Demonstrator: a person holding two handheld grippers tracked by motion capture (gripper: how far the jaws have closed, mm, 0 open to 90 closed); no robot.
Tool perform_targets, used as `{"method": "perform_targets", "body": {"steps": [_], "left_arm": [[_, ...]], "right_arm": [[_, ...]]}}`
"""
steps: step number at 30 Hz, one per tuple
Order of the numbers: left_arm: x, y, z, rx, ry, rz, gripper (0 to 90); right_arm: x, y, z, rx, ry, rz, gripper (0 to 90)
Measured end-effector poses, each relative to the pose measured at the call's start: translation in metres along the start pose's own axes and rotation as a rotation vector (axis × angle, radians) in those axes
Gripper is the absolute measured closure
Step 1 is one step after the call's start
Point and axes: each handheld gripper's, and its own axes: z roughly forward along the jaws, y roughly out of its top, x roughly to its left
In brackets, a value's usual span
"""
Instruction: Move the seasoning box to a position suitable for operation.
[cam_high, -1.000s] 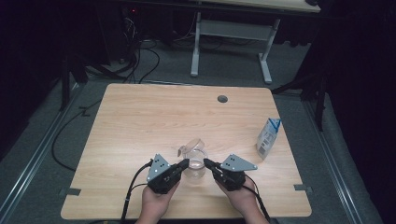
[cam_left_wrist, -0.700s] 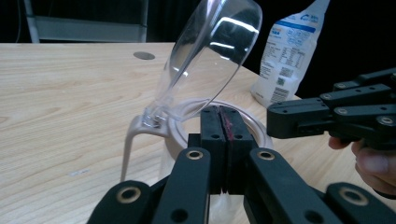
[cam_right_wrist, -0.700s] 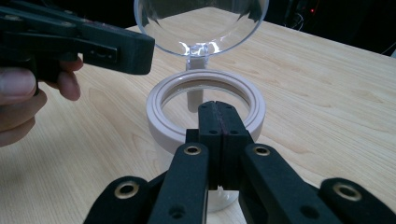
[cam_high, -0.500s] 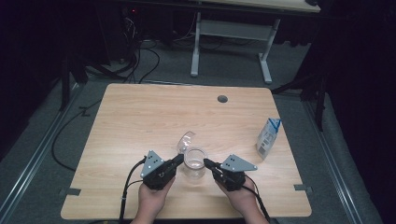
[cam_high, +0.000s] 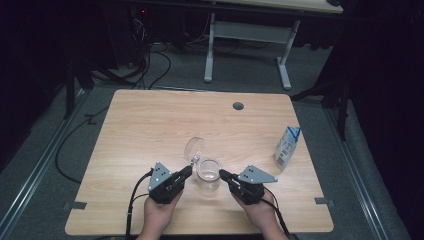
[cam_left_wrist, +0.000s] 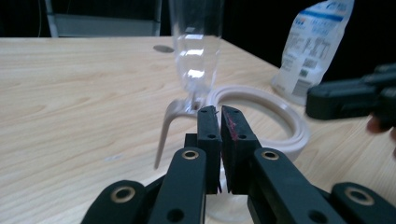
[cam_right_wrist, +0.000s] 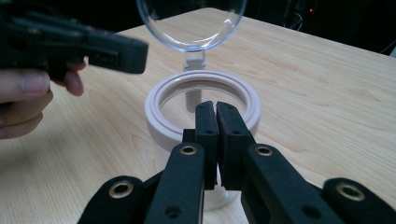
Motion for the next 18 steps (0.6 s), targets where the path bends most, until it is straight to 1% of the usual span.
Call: {"method": "perform_targets", "body": {"steps": [4,5,6,7,8,11,13,15,17,18], "left_arm": [[0.007,-0.007,-0.003,0.039,0.040,0.030,82.2],[0.009,-0.008,-0.004,0.053,0.049,0.045,81.8],[0.012,-0.008,-0.005,0.067,0.067,0.071,80.8],[0.014,-0.009,-0.007,0.079,0.076,0.081,79.5],[0.018,-0.011,-0.009,0.088,0.080,0.085,77.5],[0.027,-0.019,-0.016,0.118,0.086,0.080,75.6],[0.030,-0.024,-0.018,0.139,0.100,0.089,74.5],[0.033,-0.026,-0.018,0.142,0.106,0.086,73.7],[0.033,-0.026,-0.017,0.140,0.101,0.077,71.9],[0.032,-0.026,-0.017,0.143,0.098,0.082,70.5]], "right_arm": [[-0.009,-0.004,-0.003,0.009,-0.021,0.022,87.2],[-0.011,-0.006,-0.003,0.014,-0.027,0.027,86.6],[-0.013,-0.008,-0.003,0.020,-0.035,0.029,85.9],[-0.015,-0.010,-0.003,0.031,-0.038,0.033,85.0],[-0.018,-0.013,-0.002,0.040,-0.035,0.037,84.6],[-0.024,-0.021,-0.001,0.071,-0.050,0.052,83.8],[-0.028,-0.026,0.000,0.084,-0.070,0.070,82.9],[-0.033,-0.030,-0.001,0.088,-0.081,0.090,80.4],[-0.037,-0.034,-0.003,0.095,-0.094,0.099,79.0],[-0.039,-0.035,-0.004,0.099,-0.107,0.098,79.0]]}}
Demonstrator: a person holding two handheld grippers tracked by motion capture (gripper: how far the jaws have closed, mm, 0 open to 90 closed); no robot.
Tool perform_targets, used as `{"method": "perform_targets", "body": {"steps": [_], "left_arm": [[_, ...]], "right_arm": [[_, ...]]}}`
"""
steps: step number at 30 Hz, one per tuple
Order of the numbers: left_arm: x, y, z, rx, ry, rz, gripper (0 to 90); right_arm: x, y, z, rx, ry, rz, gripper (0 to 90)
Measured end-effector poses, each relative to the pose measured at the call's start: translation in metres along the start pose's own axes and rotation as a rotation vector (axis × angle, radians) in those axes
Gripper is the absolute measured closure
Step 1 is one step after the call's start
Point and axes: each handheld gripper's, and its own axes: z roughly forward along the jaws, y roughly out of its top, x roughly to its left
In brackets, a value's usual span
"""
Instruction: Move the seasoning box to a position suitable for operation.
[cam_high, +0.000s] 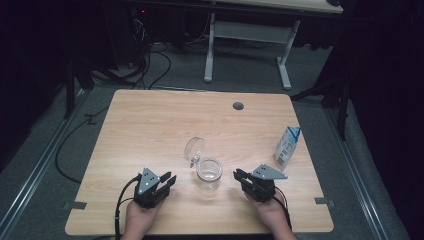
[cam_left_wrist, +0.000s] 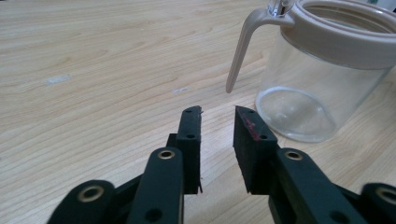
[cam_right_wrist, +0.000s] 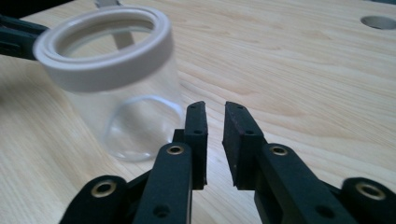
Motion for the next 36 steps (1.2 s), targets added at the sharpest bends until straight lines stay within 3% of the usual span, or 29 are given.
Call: {"method": "perform_targets", "body": {"steps": [5,9,12,23,36], "left_arm": [[-0.004,-0.001,0.002,0.017,0.000,0.032,62.1],[-0.003,0.000,0.003,0.020,-0.005,0.012,59.0],[-0.003,-0.001,0.003,0.021,-0.004,0.013,57.4],[-0.006,-0.001,0.004,0.010,-0.020,0.017,55.0],[-0.006,-0.001,0.003,0.002,-0.039,-0.005,53.3]], "right_arm": [[-0.013,-0.006,-0.005,0.016,-0.040,0.012,79.7],[-0.023,-0.015,-0.012,0.026,-0.079,0.033,78.4],[-0.030,-0.020,-0.019,0.024,-0.092,0.050,72.6],[-0.052,-0.031,-0.048,0.020,-0.117,0.067,58.8],[-0.073,-0.031,-0.068,-0.023,-0.179,0.109,55.7]]}}
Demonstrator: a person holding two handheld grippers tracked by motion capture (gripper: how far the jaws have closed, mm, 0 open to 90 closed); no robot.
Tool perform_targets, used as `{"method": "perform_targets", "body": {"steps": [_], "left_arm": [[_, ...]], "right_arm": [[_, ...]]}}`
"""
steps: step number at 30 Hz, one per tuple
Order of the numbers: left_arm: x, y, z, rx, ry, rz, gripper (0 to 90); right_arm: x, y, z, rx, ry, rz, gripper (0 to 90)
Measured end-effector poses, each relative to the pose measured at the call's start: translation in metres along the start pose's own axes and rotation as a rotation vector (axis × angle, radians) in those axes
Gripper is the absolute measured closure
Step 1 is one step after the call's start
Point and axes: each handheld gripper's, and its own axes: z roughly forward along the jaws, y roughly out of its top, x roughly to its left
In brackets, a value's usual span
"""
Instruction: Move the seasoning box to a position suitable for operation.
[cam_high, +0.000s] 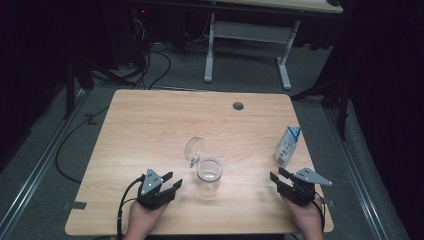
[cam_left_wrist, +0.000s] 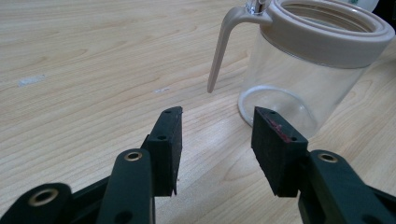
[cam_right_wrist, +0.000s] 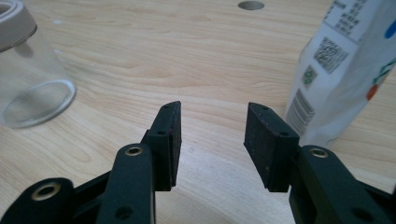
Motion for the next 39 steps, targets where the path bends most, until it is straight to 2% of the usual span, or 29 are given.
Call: {"method": "perform_targets", "body": {"steps": [6,8,13,19,22,26,31,39], "left_arm": [[-0.001,0.000,-0.001,-0.009,-0.004,-0.008,52.5],[-0.001,-0.001,0.000,0.000,-0.007,-0.003,52.5],[-0.001,-0.002,0.001,0.008,-0.029,-0.005,52.6],[-0.001,-0.002,0.000,0.010,-0.046,0.043,52.7],[0.000,-0.002,0.001,0.011,-0.054,0.050,52.6],[0.000,-0.001,0.002,0.007,-0.059,0.051,52.7],[-0.001,-0.001,-0.001,0.000,-0.059,0.061,52.7],[-0.002,-0.002,0.002,0.010,-0.076,0.048,52.5]], "right_arm": [[-0.007,0.000,-0.004,-0.008,-0.030,0.001,53.9],[-0.009,0.000,-0.004,-0.011,-0.054,0.001,52.7],[-0.014,-0.002,0.000,-0.011,-0.102,0.034,50.8],[-0.018,-0.004,0.005,0.011,-0.132,0.062,50.3],[-0.021,-0.004,0.008,0.025,-0.156,0.065,49.6],[-0.024,0.003,0.010,0.030,-0.170,0.069,49.5],[-0.024,0.016,0.004,0.019,-0.189,0.075,49.5],[-0.023,0.023,0.005,0.026,-0.198,0.095,48.4]]}}
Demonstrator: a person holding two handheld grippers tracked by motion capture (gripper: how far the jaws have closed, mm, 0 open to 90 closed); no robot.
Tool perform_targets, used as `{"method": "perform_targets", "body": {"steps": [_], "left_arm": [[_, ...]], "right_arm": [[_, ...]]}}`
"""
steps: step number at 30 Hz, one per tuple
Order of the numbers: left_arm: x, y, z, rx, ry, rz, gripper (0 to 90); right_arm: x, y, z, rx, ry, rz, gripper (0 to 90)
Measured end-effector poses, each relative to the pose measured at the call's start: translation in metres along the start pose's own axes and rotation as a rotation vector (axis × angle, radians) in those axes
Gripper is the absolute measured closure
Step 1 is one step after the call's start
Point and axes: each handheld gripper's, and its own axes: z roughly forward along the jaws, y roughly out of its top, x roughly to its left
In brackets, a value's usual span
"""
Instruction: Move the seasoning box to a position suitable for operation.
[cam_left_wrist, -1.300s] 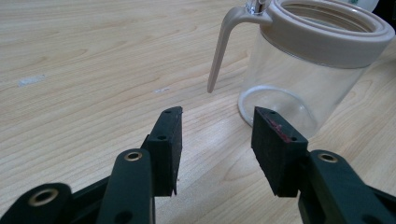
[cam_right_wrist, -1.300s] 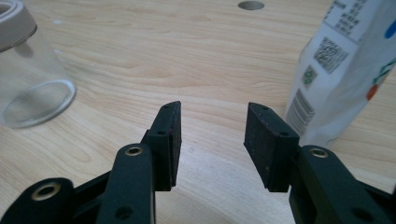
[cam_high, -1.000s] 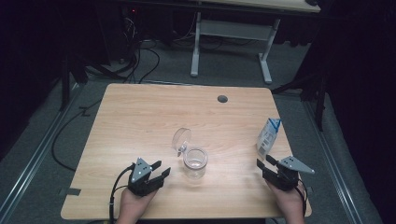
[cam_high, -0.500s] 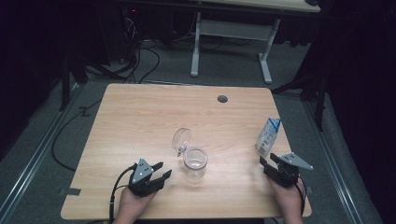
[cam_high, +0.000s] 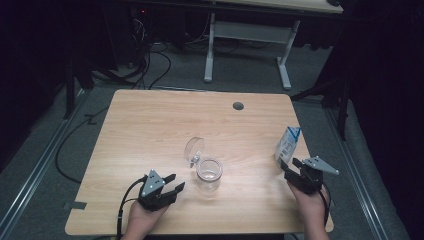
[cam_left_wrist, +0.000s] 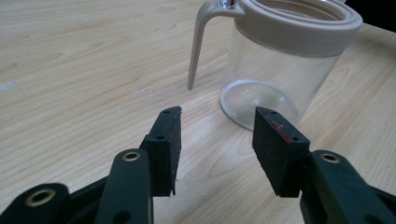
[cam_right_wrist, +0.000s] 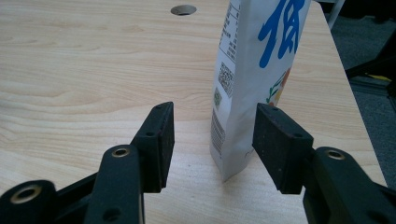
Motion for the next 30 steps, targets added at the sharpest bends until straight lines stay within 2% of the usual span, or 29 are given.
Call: {"method": "perform_targets", "body": {"steps": [3,13,16,20,25,28,30], "left_arm": [[0.000,-0.001,0.002,0.008,0.002,0.005,52.2],[0.002,0.002,0.000,-0.018,0.002,-0.012,51.7],[0.001,0.004,-0.001,-0.025,0.010,0.010,51.7],[0.000,0.004,-0.001,-0.023,0.017,0.019,51.6],[-0.003,0.002,-0.002,-0.002,0.024,0.041,51.5],[-0.004,0.002,-0.001,-0.007,0.017,0.028,51.5],[-0.006,0.003,0.000,-0.010,0.026,0.045,51.6]], "right_arm": [[0.000,0.002,0.001,0.000,-0.001,0.006,48.4],[0.000,0.004,0.005,0.038,-0.004,0.024,46.9],[0.002,0.008,0.007,0.027,-0.012,-0.004,46.4],[0.004,0.009,0.009,0.009,-0.032,-0.013,45.9],[-0.001,0.012,0.011,-0.005,-0.035,0.009,45.6],[0.000,0.014,0.014,-0.010,-0.037,-0.012,45.4],[0.000,0.015,0.015,-0.019,-0.045,-0.011,45.5]]}}
